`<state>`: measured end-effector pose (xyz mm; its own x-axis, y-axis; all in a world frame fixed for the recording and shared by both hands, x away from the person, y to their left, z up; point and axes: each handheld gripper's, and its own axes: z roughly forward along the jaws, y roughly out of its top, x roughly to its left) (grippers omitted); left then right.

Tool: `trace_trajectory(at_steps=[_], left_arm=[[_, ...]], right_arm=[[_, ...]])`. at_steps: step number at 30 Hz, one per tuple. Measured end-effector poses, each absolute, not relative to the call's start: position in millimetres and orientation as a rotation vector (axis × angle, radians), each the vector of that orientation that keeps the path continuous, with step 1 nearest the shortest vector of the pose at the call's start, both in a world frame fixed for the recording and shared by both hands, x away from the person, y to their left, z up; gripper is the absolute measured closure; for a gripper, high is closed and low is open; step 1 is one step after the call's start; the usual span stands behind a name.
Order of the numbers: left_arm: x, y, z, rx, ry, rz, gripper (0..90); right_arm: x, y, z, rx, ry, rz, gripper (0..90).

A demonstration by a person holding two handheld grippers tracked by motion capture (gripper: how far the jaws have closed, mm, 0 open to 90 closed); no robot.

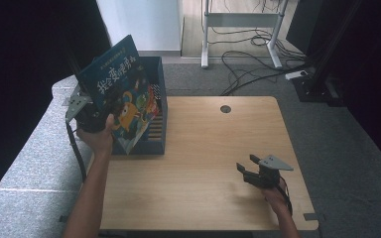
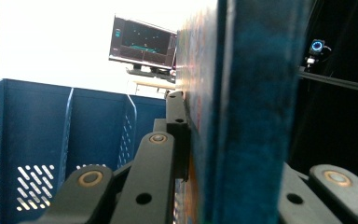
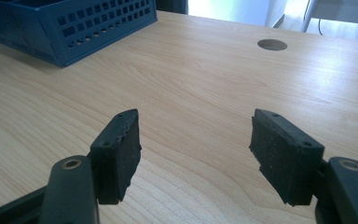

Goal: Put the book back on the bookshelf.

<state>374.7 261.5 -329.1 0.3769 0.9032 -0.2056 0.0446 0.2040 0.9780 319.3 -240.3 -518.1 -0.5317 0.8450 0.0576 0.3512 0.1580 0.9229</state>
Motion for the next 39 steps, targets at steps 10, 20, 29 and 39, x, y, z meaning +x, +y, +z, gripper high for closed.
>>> trace_trajectory(at_steps=[10, 20, 29, 39], left_arm=[[384, 255, -335, 1.225, 1.027, 0.782, 82.6], [395, 250, -340, 1.216, 1.052, 0.789, 82.6], [401, 247, -342, 1.211, 1.054, 0.794, 82.6], [408, 237, -349, 1.214, 1.059, 0.815, 82.6]], right_arm=[[318, -242, -518, 1.138, 1.955, 1.360, 32.1], [319, -243, -518, 1.137, 1.957, 1.362, 32.1], [318, -244, -518, 1.146, 1.930, 1.362, 32.6], [317, -244, -518, 1.151, 1.929, 1.364, 32.5]])
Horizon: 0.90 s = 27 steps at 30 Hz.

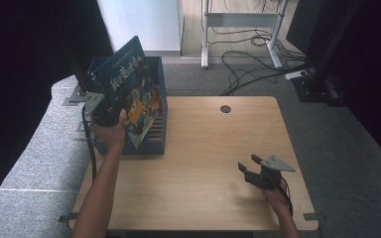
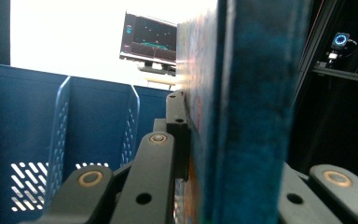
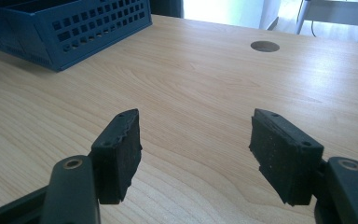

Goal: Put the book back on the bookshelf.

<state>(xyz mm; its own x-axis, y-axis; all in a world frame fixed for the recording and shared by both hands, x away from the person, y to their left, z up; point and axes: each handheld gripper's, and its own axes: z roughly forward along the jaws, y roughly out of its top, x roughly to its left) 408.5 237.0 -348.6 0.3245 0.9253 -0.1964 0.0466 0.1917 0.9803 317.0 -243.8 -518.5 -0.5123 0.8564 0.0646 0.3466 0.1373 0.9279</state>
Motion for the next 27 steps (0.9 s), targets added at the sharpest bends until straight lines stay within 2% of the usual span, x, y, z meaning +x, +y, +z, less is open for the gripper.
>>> trace_trajectory(at_steps=[27], left_arm=[[423, 224, -358, 1.207, 1.069, 0.885, 82.6]], right_arm=[[316, -244, -524, 1.159, 1.935, 1.350, 32.5]])
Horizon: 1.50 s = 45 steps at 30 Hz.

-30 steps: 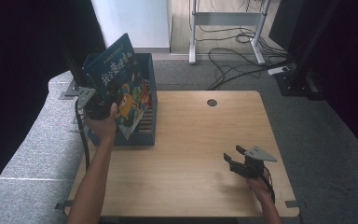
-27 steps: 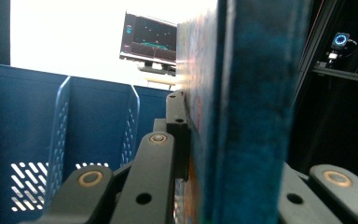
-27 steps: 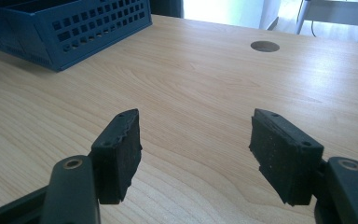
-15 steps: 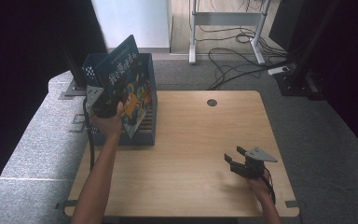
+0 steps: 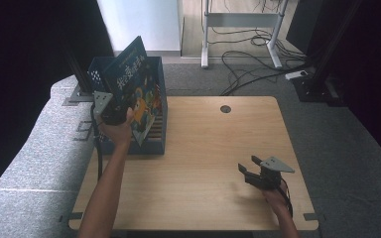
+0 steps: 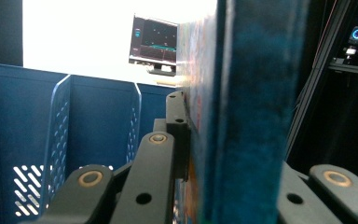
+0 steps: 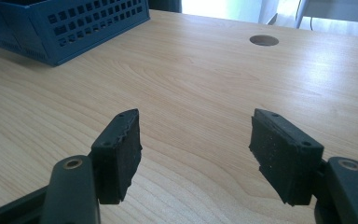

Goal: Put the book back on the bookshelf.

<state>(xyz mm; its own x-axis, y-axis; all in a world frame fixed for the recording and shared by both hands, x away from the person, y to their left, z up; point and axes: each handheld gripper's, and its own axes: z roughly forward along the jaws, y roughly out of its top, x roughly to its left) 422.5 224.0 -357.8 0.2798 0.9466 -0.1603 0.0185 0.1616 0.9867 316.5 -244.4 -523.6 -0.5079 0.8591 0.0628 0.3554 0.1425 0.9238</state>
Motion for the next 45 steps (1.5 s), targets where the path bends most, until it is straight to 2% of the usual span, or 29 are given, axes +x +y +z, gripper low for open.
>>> trace_trajectory(at_steps=[21, 45], left_arm=[[442, 215, -364, 1.208, 1.093, 0.885, 82.5], [443, 199, -374, 1.199, 1.079, 0.945, 82.3]], right_arm=[[317, -247, -524, 1.160, 1.929, 1.348, 32.5], [316, -247, -525, 1.163, 1.924, 1.352, 32.5]])
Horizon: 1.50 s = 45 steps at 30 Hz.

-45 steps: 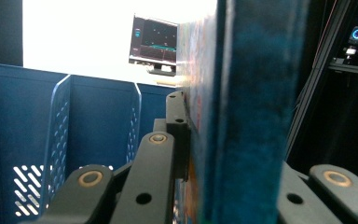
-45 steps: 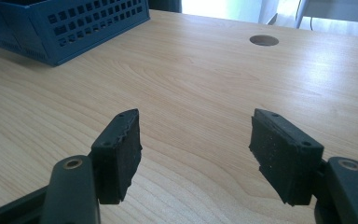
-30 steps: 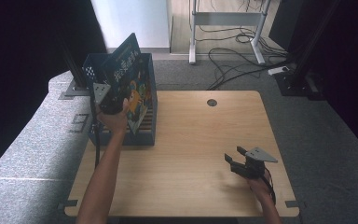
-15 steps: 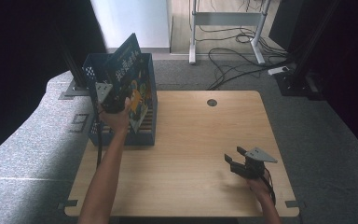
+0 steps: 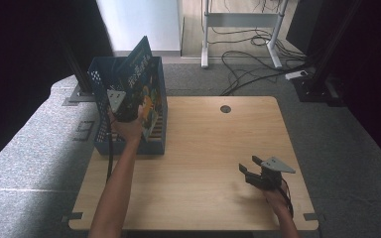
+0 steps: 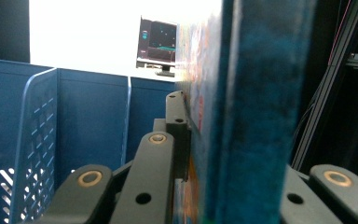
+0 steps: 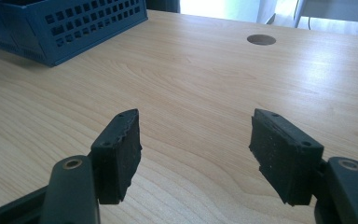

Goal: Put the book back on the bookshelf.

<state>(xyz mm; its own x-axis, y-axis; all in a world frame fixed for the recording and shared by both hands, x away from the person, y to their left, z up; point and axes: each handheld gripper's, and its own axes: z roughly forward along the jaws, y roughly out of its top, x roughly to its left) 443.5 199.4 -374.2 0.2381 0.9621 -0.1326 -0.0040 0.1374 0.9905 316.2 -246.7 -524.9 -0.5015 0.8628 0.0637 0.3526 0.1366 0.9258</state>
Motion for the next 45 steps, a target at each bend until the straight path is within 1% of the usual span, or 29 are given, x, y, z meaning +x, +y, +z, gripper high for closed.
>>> trace_trajectory(at_steps=[10, 22, 27, 36, 45], left_arm=[[441, 205, -372, 1.140, 1.093, 0.948, 82.5], [450, 203, -376, 1.147, 1.119, 0.978, 82.5], [452, 198, -378, 1.147, 1.092, 0.999, 82.4], [454, 188, -387, 1.167, 1.071, 1.017, 82.4], [457, 192, -400, 1.169, 1.098, 0.989, 82.3]], right_arm=[[316, -246, -525, 1.161, 1.924, 1.345, 32.5], [316, -246, -525, 1.158, 1.927, 1.342, 32.4], [315, -247, -525, 1.160, 1.925, 1.343, 32.4], [314, -248, -524, 1.159, 1.919, 1.347, 32.3], [312, -249, -524, 1.154, 1.922, 1.343, 32.3]])
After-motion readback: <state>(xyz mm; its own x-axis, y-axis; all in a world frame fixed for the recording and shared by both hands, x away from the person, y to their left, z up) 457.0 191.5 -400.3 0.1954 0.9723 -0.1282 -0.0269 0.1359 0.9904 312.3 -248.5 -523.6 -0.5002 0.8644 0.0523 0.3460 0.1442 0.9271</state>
